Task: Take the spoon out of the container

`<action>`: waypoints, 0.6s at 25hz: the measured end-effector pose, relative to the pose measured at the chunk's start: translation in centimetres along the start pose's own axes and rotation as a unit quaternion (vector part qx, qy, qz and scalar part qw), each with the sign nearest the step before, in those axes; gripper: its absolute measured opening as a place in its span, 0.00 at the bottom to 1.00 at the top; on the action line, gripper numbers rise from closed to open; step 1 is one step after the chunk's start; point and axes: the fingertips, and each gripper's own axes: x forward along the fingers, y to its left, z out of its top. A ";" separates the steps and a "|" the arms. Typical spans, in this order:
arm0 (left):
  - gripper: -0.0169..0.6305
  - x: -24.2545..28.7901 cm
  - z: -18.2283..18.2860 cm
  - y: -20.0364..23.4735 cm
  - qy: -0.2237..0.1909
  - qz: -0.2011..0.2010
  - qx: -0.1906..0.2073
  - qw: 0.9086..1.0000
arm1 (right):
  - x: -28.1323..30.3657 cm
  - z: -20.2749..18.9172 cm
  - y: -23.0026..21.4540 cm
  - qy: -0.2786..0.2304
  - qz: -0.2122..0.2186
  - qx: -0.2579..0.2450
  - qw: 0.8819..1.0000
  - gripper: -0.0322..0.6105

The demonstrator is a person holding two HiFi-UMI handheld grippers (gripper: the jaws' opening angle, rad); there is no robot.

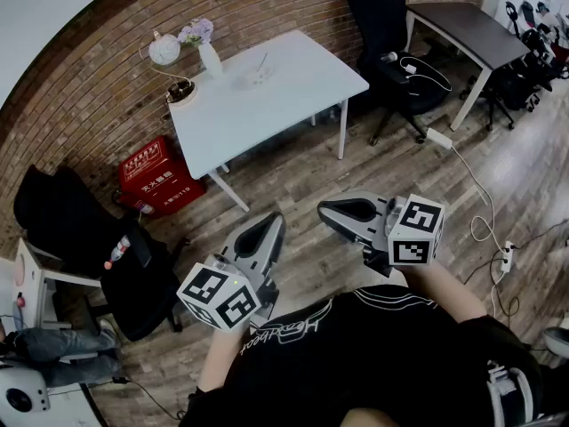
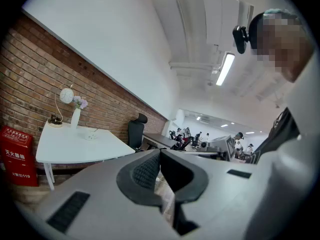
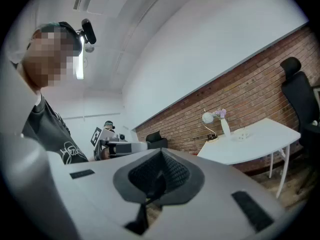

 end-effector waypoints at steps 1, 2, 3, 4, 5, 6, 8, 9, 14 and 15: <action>0.03 -0.1 -0.1 0.0 0.001 0.000 0.000 1.000 | 0.0 0.0 0.1 -0.001 0.000 0.002 1.000 0.05; 0.03 -0.2 -0.1 0.0 0.002 0.001 -0.001 1.000 | -0.1 0.0 0.1 -0.002 -0.001 0.002 1.000 0.05; 0.03 -0.3 -0.1 0.1 0.003 0.001 -0.001 1.000 | -0.1 -0.1 0.2 -0.002 -0.002 0.002 1.000 0.05; 0.03 -0.4 -0.1 0.1 0.003 0.001 -0.002 1.000 | 0.0 -0.1 0.3 -0.001 -0.003 -0.001 1.000 0.05; 0.03 -0.5 -0.1 0.1 0.002 0.001 -0.003 1.000 | 0.0 -0.2 0.4 0.002 -0.006 -0.007 1.000 0.05; 0.03 -0.6 -0.2 0.1 0.002 0.000 -0.003 1.000 | 0.1 -0.2 0.6 0.005 -0.009 -0.016 1.000 0.05; 0.03 -0.8 -0.3 0.1 0.003 -0.001 -0.002 1.000 | 0.2 -0.3 0.8 0.006 -0.015 -0.031 0.999 0.05; 0.03 -0.9 -0.4 0.2 0.004 -0.001 -0.003 1.000 | 0.2 -0.3 0.9 0.003 -0.016 -0.033 0.999 0.05; 0.03 -1.1 -0.1 0.8 0.001 0.002 -0.004 1.000 | 0.6 0.0 0.7 -0.002 -0.016 -0.037 0.999 0.05; 0.03 -1.1 -0.1 1.0 0.000 0.003 -0.004 1.000 | 0.7 0.0 0.6 -0.001 -0.017 -0.041 0.999 0.05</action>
